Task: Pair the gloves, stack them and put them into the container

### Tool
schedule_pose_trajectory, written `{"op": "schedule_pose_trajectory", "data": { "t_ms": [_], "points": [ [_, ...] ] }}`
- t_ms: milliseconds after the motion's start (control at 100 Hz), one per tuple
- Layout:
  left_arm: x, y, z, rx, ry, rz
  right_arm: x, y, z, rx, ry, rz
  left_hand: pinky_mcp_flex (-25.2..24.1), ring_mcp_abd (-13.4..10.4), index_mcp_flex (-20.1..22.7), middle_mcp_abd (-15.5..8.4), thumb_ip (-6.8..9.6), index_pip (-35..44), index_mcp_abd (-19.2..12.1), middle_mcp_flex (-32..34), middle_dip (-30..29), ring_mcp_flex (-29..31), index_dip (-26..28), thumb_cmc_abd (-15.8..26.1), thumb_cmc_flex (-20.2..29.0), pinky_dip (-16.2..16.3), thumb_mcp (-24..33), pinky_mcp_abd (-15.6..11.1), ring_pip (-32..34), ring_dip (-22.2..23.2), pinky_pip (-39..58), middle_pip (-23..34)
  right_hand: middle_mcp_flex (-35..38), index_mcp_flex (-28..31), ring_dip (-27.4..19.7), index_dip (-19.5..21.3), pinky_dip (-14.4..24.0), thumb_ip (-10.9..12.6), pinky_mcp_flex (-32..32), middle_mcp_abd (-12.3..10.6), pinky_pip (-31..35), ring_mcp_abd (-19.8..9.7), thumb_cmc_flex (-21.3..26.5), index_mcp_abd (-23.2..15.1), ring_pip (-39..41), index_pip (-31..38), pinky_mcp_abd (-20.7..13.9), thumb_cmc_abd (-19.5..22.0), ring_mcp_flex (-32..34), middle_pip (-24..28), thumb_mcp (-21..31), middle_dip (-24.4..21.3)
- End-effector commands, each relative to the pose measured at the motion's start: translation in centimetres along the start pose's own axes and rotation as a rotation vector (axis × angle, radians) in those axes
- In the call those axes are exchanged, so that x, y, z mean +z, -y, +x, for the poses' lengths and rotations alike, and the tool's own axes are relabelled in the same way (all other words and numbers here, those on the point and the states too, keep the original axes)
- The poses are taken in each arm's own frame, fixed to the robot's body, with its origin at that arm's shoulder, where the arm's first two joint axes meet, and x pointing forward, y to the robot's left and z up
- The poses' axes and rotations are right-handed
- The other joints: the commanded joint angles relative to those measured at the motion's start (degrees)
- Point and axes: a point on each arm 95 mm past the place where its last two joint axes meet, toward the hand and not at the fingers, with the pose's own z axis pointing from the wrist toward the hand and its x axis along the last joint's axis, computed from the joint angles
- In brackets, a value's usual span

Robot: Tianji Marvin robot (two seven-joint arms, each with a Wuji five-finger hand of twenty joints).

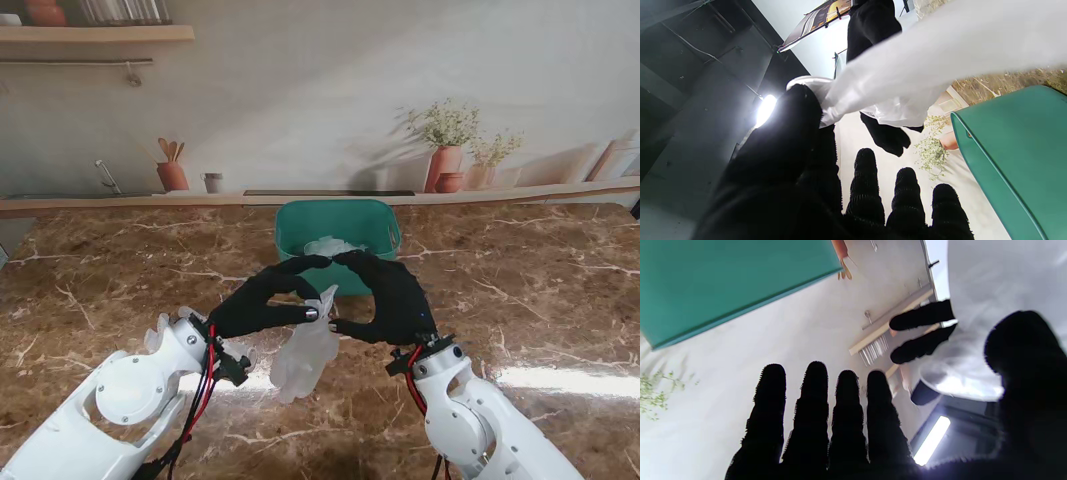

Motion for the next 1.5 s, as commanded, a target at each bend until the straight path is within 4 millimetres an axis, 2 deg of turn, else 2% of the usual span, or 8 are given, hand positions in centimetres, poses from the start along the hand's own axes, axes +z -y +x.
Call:
{"op": "schedule_pose_trajectory", "data": {
  "t_ms": [0,190,350,580,940,1190,1420,1490],
  "points": [
    [-0.1,-0.3,-0.5,-0.023,0.016,-0.005,-0.1,0.6,0.3,0.022,0.005,-0.005,0.6,-3.3,0.7,-2.7,2.83,2.0,-7.6,-3.1,-0.3,-2.3,2.2,3.4,4.1,-1.3,0.1,-3.1,-1.9,-0.1,-2.1,0.1,1.9,5.0,1.5,2.9,2.1,-0.7,0.3,-1.6,-0.3,-1.9,2.5,-4.1,1.4,4.1,-1.1,-0.2,-0.9,0.9,-1.9,1.9],
    [-0.2,-0.3,-0.7,-0.025,0.028,-0.005,-0.4,0.8,0.9,0.188,-0.052,0.033,0.8,-3.5,0.6,-2.8,2.95,2.2,-7.7,-3.6,-0.2,-2.3,2.5,3.6,4.7,-2.4,0.3,-3.1,-2.5,0.0,-2.4,0.2,7.5,21.2,1.1,8.6,3.2,-0.1,-0.8,-2.9,-0.5,-3.3,8.6,-12.8,1.4,13.2,-0.8,-0.4,-3.5,-1.0,-3.0,2.3],
    [-0.1,-0.1,-0.8,-0.008,0.041,0.008,-1.0,0.9,1.3,0.360,-0.094,0.112,0.8,-3.4,0.5,-2.7,2.84,2.3,-7.5,-3.8,-0.1,-2.2,3.1,3.8,4.9,-3.0,0.3,-3.1,-2.6,0.3,-2.3,0.4,8.1,19.4,0.2,6.1,4.6,-3.8,-3.9,-2.2,-3.4,-3.1,1.2,-10.2,-0.4,8.5,-0.3,-10.5,-6.9,-4.6,24.1,2.0],
    [-0.2,0.0,-0.9,0.021,0.056,0.048,-1.6,1.1,1.6,0.467,-0.098,0.146,0.8,-3.0,0.1,-2.4,2.74,2.3,-7.1,-3.4,0.1,-1.8,3.7,4.0,5.0,-2.9,0.0,-2.8,-2.0,0.8,-1.7,0.6,10.9,22.5,0.5,8.6,6.5,-4.2,-4.2,-1.6,-4.3,-2.4,-2.6,-10.0,-1.6,13.8,0.7,-8.3,-4.9,-6.2,19.7,2.2],
    [-0.4,0.1,-1.2,0.054,0.082,0.095,-2.3,1.4,2.8,0.510,-0.037,0.154,0.3,-2.3,-0.3,-1.8,2.69,2.3,-6.6,-2.2,0.2,-1.2,4.6,4.2,5.3,-1.6,-0.5,-2.2,-0.1,1.5,-0.1,0.8,27.2,19.0,-0.8,30.6,6.9,-7.0,13.2,2.4,8.6,6.5,-2.9,-10.5,-2.1,24.9,7.2,-21.1,26.5,-6.8,28.8,-4.3],
    [-0.4,-0.1,-1.1,0.042,0.070,0.101,-2.2,2.8,3.3,0.342,-0.024,0.149,0.1,-2.2,-0.1,-1.7,2.73,2.2,-6.1,-1.9,0.2,-1.3,4.4,4.0,5.5,-1.3,-0.7,-2.2,0.3,1.4,0.1,0.7,18.5,4.8,4.8,20.1,5.3,-8.5,14.6,-2.2,15.5,2.3,-3.6,-1.1,3.0,8.9,5.7,-26.7,28.7,4.7,33.1,2.5],
    [-0.6,0.0,-1.1,0.041,0.069,0.107,-1.5,3.5,3.6,0.283,0.004,-0.017,0.1,-2.3,-0.2,-1.8,2.73,2.1,-6.1,-1.8,0.2,-1.4,4.2,4.1,5.3,-1.4,-0.7,-2.2,0.3,1.1,-0.2,0.5,38.6,22.3,14.2,13.0,4.5,-13.6,19.7,-8.1,22.0,-1.1,7.9,-7.0,20.0,15.5,4.9,-20.5,37.8,22.8,28.2,20.4],
    [-0.8,0.1,-1.2,0.049,0.073,0.105,-1.4,3.4,3.6,0.292,0.006,-0.039,0.1,-2.2,-0.3,-1.7,2.71,2.1,-6.0,-1.8,0.1,-1.4,4.2,4.2,5.3,-1.5,-0.7,-2.1,0.2,1.0,-0.2,0.4,45.4,23.4,14.4,-5.7,3.6,-14.4,21.1,-8.1,24.7,-0.8,12.9,-13.3,23.7,35.3,5.0,-12.3,40.7,22.2,23.3,23.3]
  ]
}}
